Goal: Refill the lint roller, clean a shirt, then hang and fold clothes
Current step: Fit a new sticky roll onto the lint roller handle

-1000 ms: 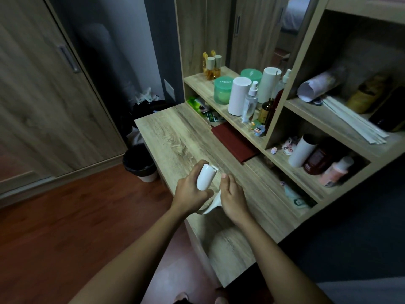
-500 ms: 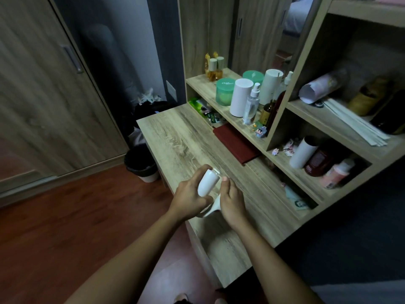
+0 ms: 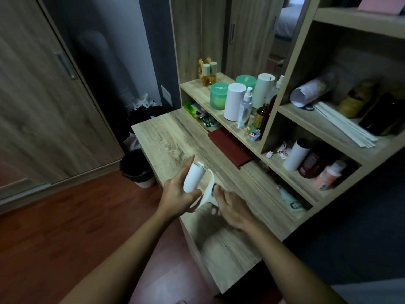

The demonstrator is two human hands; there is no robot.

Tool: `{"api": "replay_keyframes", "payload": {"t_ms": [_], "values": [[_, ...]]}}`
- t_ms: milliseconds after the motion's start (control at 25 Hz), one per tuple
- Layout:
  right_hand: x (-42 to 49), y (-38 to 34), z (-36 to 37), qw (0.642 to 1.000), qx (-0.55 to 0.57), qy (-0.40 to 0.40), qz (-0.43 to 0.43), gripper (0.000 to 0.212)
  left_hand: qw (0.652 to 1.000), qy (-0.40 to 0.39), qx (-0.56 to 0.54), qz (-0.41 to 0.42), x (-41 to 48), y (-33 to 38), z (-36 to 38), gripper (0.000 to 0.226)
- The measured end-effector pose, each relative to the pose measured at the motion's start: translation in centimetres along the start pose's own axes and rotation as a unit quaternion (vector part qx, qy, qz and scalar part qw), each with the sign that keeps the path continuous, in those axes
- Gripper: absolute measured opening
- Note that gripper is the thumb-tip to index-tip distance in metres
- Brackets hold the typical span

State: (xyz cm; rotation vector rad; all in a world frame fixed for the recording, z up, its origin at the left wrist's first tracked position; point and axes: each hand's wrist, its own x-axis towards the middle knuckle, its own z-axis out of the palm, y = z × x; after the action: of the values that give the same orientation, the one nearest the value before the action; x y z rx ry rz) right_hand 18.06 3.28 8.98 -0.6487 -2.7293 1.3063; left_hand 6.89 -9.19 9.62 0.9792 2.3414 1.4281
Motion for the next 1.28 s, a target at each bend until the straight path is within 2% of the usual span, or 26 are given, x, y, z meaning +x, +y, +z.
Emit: {"api": "replay_keyframes", "payload": {"t_ms": [80, 160, 360, 680, 800, 1080, 1160, 1280], "values": [[-0.6, 0.7, 0.7, 0.999, -0.040, 0.023, -0.029, 0.052, 1.000, -0.024, 0.009, 0.017, -0.1, 0.2, -0.1, 0.093], [-0.7, 1.4, 1.4, 0.997, -0.030, 0.052, -0.051, 0.051, 0.999, -0.039, 0.027, 0.024, -0.3, 0.2, 0.1, 0.095], [-0.9, 2.2, 1.6, 0.994, -0.037, 0.067, -0.074, 0.058, 0.998, -0.043, 0.042, 0.015, -1.0, 0.0, 0.7, 0.097], [-1.6, 2.8, 2.3, 0.996, -0.016, 0.062, -0.053, 0.057, 0.991, -0.065, 0.114, 0.041, -1.5, 0.2, 0.8, 0.093], [-1.8, 2.6, 2.3, 0.997, -0.008, 0.056, -0.046, 0.052, 0.992, -0.058, 0.099, 0.052, -1.8, 0.2, 0.8, 0.095], [-1.9, 2.8, 2.2, 0.995, -0.017, 0.079, -0.058, 0.057, 0.997, -0.051, 0.016, 0.054, -1.9, 0.7, 0.7, 0.093], [-1.7, 2.7, 2.2, 0.995, -0.004, 0.080, -0.054, 0.060, 0.997, -0.055, 0.032, 0.047, -1.7, 1.0, 0.4, 0.092], [-1.4, 2.8, 2.6, 0.995, 0.018, 0.085, -0.042, 0.060, 0.989, -0.072, 0.117, 0.060, -1.2, 1.5, 0.1, 0.095]]}}
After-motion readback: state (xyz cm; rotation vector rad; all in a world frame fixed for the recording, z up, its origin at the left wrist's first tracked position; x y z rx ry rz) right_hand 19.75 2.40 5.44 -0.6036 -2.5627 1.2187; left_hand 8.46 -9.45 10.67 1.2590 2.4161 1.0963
